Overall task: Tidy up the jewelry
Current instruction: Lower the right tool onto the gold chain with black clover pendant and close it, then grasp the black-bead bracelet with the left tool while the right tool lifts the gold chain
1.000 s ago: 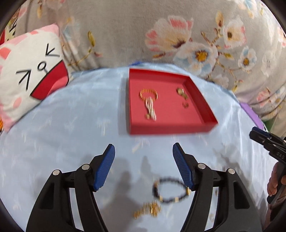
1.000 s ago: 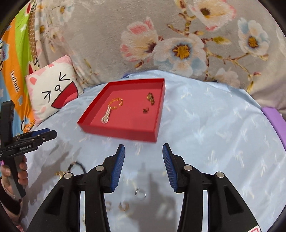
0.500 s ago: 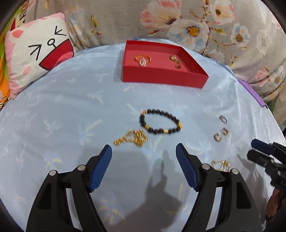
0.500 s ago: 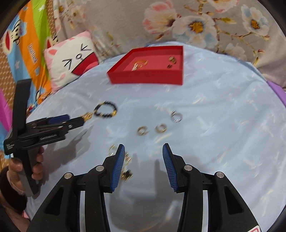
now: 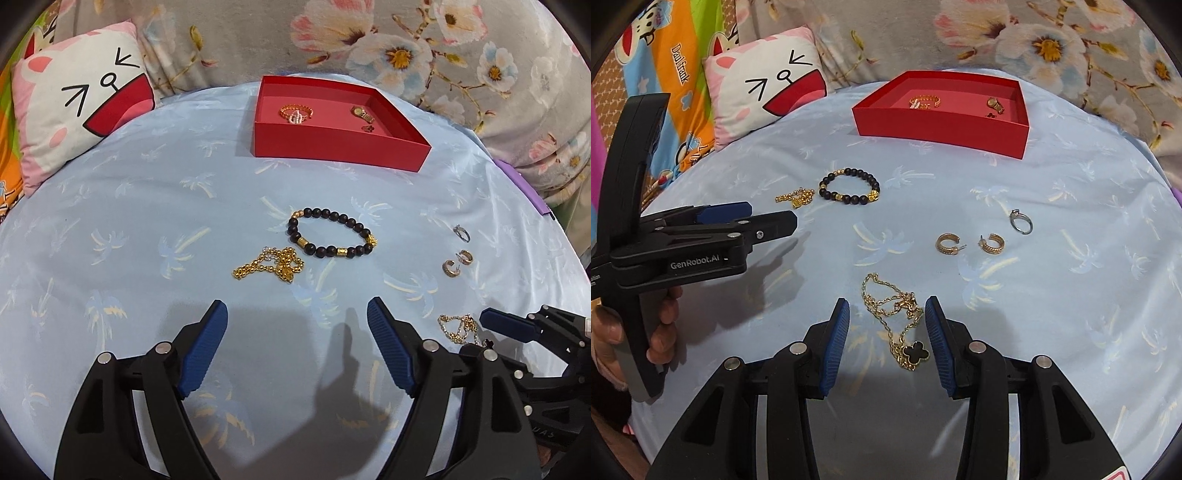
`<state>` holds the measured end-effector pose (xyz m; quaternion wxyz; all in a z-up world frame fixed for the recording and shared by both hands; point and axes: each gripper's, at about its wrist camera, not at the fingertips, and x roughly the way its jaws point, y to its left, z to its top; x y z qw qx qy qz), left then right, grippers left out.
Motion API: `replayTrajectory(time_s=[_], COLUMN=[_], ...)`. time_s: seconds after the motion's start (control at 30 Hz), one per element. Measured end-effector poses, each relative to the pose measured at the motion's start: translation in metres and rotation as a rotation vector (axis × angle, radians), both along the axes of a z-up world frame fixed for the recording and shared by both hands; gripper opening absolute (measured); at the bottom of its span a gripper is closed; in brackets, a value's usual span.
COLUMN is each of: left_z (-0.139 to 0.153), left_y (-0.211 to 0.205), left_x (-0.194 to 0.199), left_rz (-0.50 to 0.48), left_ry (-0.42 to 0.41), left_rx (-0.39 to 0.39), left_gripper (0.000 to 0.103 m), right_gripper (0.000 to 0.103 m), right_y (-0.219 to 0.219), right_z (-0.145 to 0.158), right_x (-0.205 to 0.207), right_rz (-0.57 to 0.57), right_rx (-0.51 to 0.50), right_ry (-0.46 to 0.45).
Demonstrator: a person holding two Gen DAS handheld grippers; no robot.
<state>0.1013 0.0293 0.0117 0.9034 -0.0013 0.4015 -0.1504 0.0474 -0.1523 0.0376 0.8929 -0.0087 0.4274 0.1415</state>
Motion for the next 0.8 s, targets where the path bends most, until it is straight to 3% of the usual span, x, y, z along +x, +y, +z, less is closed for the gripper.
replayTrajectory(time_s=[0.3,0.5,0.8], left_z=[-0.002,-0.002,-0.002], left_y=[0.004,0.003,0.0], left_x=[0.003,0.003,0.006], left_rz=[0.012,0.013,0.008], left_ry=[0.016,0.018,0.017], left_rx=[-0.014,-0.015,-0.001], left_gripper=[0.076,0.076,0.076], right_gripper=[0.023,0.005,0.004], right_y=[0.008,0.003,-0.025], right_z=[-0.003,-0.002,0.001], right_x=[0.006,0.006,0.005], right_rz=[-0.01,-0.014,-0.104], right_rx=[-0.064,-0.042,0.025], right_ry=[0.008,0.013,0.01])
